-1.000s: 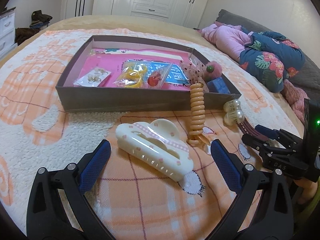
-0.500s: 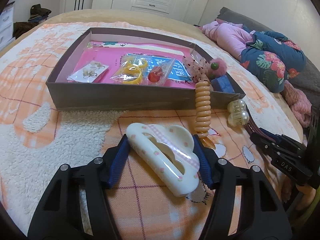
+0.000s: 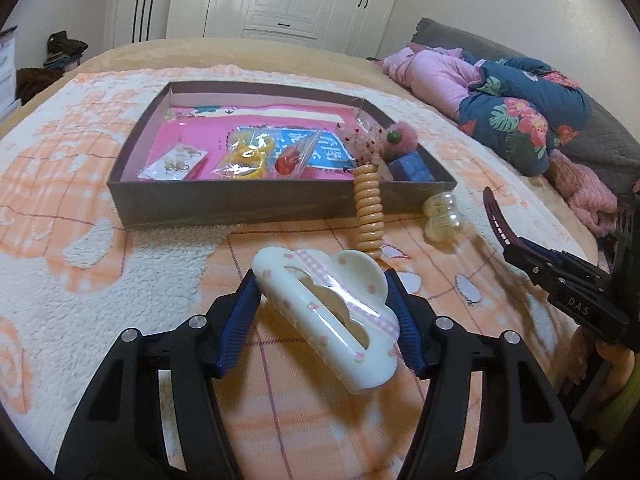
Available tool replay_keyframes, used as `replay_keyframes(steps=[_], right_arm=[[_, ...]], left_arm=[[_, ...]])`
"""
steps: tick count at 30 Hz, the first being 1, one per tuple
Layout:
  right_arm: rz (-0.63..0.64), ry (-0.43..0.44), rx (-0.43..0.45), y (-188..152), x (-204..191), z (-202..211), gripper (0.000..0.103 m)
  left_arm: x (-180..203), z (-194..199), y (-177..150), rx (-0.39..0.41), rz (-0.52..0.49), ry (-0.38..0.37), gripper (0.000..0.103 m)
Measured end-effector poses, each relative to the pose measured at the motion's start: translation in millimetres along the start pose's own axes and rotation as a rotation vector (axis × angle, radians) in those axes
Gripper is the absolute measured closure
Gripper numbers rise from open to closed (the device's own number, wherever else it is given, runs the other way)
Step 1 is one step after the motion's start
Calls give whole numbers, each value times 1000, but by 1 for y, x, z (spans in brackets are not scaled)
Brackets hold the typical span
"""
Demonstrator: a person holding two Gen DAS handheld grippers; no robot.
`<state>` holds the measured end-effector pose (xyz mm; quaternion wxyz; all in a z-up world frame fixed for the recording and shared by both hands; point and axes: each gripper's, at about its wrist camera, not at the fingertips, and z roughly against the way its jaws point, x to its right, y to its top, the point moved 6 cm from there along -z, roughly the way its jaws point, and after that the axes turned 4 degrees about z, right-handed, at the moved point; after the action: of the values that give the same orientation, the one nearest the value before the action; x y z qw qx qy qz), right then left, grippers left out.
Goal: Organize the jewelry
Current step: 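Grasp the white claw clip with the left tool while the right tool grasps the dark red comb, then carry the claw clip and comb into the box and open both tools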
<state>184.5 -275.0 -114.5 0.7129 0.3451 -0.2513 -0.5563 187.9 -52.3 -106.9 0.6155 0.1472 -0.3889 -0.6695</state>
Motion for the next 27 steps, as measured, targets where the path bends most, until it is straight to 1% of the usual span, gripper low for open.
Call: replay_keyframes(steps=[6, 14, 27], right_arm=[[35, 36, 31, 12, -19, 10, 71], [78, 84, 53, 31, -47, 10, 71], [132, 135, 80, 65, -85, -4, 71]], left_arm=[[-4, 16, 7, 33, 16, -3, 50], [-18, 34, 20, 86, 43, 18, 50], [-49, 40, 39, 125, 108, 39, 50]])
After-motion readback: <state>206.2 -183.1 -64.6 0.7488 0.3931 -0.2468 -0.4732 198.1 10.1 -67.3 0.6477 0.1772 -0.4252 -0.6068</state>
